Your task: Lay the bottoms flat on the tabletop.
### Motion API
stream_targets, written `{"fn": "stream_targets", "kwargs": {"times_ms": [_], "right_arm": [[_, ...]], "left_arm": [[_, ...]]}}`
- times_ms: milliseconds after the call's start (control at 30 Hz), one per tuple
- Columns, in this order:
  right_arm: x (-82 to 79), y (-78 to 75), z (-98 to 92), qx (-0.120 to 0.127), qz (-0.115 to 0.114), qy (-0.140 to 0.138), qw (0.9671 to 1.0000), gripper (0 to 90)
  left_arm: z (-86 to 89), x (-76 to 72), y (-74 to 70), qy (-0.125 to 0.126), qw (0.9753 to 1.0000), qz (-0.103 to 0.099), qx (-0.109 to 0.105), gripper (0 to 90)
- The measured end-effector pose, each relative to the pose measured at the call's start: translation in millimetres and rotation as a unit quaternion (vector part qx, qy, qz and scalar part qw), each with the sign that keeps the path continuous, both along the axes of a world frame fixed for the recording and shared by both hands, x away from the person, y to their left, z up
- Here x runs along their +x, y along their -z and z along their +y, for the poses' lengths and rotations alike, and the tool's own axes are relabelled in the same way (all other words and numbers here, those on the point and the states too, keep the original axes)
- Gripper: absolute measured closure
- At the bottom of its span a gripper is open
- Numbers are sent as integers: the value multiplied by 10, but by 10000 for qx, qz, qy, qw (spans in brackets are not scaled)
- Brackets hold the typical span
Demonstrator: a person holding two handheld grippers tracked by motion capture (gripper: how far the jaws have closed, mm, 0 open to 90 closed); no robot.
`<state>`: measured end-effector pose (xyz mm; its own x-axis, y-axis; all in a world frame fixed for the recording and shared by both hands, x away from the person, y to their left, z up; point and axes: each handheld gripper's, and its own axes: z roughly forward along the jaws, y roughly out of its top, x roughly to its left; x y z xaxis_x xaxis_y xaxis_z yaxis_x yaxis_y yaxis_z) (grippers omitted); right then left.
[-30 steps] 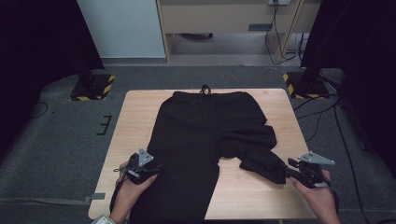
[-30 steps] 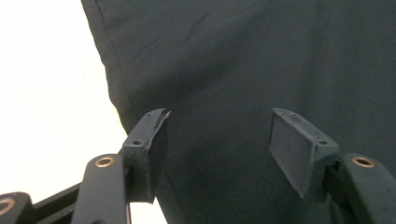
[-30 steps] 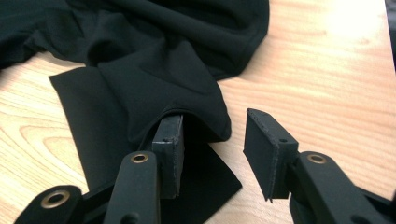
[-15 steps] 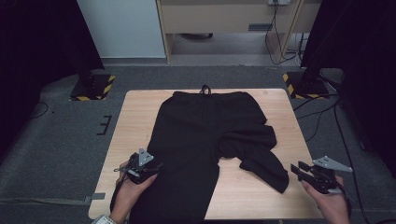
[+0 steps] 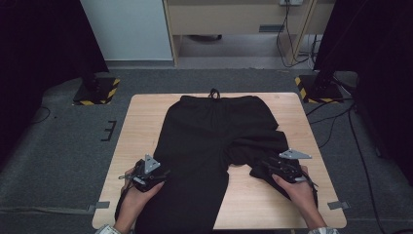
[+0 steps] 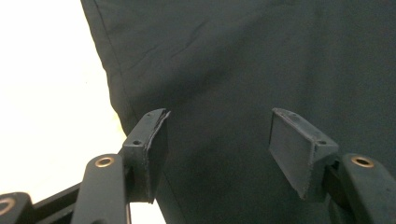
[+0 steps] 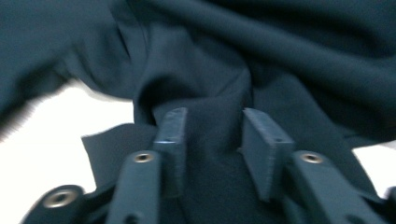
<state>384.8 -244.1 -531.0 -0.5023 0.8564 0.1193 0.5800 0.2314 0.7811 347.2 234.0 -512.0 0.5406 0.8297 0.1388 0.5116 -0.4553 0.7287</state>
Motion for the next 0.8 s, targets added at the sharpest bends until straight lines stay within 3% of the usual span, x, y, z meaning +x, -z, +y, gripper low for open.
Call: {"fn": "stream_targets", "kwargs": {"times_ms": [133, 367, 467, 633, 733, 767, 800], "right_arm": [[-6, -1, 17, -132, 124, -31, 9998, 865], [-201, -35, -103, -153, 363, -272, 9989, 879], [-411, -67, -182, -215, 502, -432, 9976, 878], [-745, -103, -353, -155, 669, -503, 9964, 847], [-829, -127, -443, 6, 490, -447, 9978, 773], [-847, -194, -558, 147, 228, -170, 9995, 672], [-830, -211, -596, 160, 130, -71, 9998, 649]], "left_arm": [[3, -3, -2, -11, 10000, -5, -2, 369], [11, -8, -5, -27, 10000, -17, -10, 369], [6, -6, -3, -18, 10000, -8, -5, 370], [-14, -14, -13, 8, 10000, -45, -26, 370], [-21, -12, -10, 16, 10000, -41, -20, 370], [-26, -10, -4, 26, 10000, -21, 10, 370], [-27, -9, -2, 23, 10000, -18, 9, 370]]}}
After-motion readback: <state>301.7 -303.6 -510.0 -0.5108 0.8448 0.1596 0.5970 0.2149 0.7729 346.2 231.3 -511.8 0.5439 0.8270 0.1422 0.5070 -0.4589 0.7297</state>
